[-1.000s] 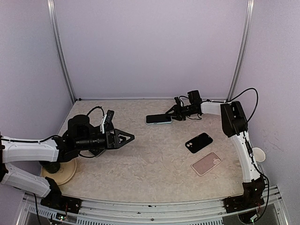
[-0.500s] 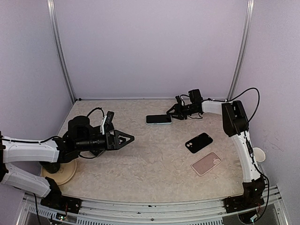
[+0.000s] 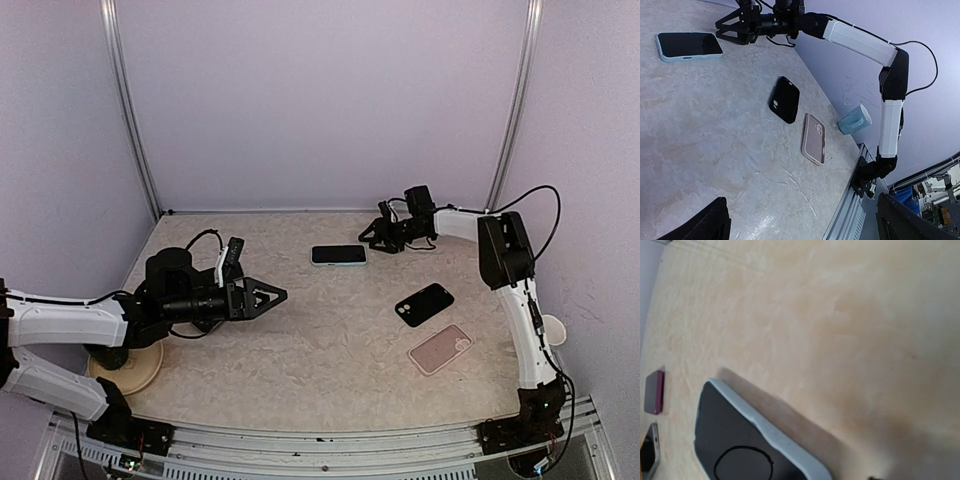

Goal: Put the phone into the phone case
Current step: Place the phone with the phone case at the center of the board, then rotate the phone case at the center of the board.

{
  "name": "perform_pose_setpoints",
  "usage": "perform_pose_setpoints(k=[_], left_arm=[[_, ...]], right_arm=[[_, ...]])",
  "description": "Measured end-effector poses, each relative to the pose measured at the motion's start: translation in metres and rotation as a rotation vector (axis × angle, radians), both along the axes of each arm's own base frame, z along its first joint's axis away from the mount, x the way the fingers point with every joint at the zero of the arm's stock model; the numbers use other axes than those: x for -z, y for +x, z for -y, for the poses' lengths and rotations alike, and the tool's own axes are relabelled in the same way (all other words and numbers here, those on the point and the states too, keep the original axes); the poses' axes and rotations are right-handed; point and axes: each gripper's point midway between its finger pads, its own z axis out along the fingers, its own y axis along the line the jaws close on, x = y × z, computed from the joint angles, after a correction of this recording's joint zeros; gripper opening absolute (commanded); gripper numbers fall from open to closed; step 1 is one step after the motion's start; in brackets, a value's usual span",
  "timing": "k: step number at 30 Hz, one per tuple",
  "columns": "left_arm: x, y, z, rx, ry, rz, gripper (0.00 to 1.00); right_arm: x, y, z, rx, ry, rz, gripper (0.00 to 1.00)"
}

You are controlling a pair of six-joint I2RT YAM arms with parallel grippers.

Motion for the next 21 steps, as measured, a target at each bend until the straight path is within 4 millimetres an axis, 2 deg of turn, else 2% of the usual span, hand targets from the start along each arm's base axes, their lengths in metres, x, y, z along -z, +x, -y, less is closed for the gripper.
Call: perform_pose_setpoints(k=[5, 13, 17, 21], left_arm=[[0.000, 0.000, 0.000, 0.000, 0.000, 0.000, 0.99], [0.002, 0.000, 0.000, 0.000, 0.004, -0.002, 0.99], [0.008, 0.001, 0.001, 0.002, 0.016, -0.014, 0.99], [0.010, 0.001, 0.002, 0.007, 0.021, -0.013, 0.99]], right_arm=[[-0.013, -0.006, 0.010, 0.021, -0.051, 0.024, 0.77], [-0.049, -0.031, 0.029, 0.039, -0.130, 0.098, 0.83], [-0.054, -0.052, 0.041, 0.045, -0.182, 0.111, 0.87], [-0.049, -0.076, 0.056, 0.057, -0.245, 0.106, 0.91]])
